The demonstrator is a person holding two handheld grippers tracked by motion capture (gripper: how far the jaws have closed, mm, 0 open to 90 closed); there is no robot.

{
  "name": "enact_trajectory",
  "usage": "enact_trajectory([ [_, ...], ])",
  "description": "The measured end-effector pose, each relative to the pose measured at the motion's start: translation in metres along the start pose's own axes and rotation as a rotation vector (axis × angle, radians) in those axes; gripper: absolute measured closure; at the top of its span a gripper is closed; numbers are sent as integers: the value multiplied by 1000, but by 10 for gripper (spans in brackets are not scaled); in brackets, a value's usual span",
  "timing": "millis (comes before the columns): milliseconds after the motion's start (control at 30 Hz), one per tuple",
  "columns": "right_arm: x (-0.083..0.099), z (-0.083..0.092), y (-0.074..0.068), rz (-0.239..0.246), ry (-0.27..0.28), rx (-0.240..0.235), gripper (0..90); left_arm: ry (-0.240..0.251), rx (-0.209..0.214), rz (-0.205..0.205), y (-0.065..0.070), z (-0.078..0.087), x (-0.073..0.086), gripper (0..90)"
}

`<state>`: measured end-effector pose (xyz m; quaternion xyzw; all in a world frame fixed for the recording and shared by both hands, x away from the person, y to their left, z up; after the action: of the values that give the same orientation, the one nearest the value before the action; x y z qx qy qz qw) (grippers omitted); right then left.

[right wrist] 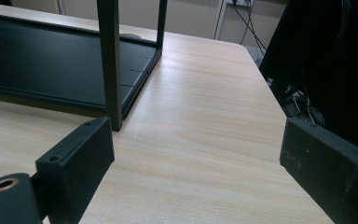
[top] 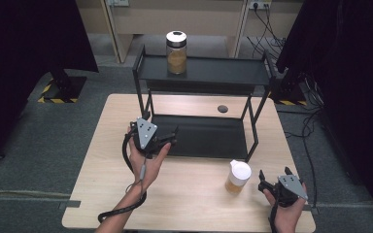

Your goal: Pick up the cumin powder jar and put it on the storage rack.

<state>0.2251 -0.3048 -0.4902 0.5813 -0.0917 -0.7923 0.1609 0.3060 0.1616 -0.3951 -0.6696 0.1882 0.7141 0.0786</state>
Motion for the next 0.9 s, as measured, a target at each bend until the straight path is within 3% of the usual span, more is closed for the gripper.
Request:
enact_trajectory([
  [367,0,0,0,-3,-1,1,100,2,32,27,-9,16,32,21],
  [900,0,0,0,-3,0,0,100,-36,52,70,-5,27,73,21],
])
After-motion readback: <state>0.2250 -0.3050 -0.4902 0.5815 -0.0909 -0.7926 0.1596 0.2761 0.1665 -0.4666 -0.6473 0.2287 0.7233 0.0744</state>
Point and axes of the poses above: each handheld gripper's, and its own axes: z roughly backward along the jaws, x roughly out of its underside, y roughly to its right, the point moved 4 cm from there along -z, roughly forward along the jaws, and after that the axes turned 12 degrees about z, right-handed, at the moved point
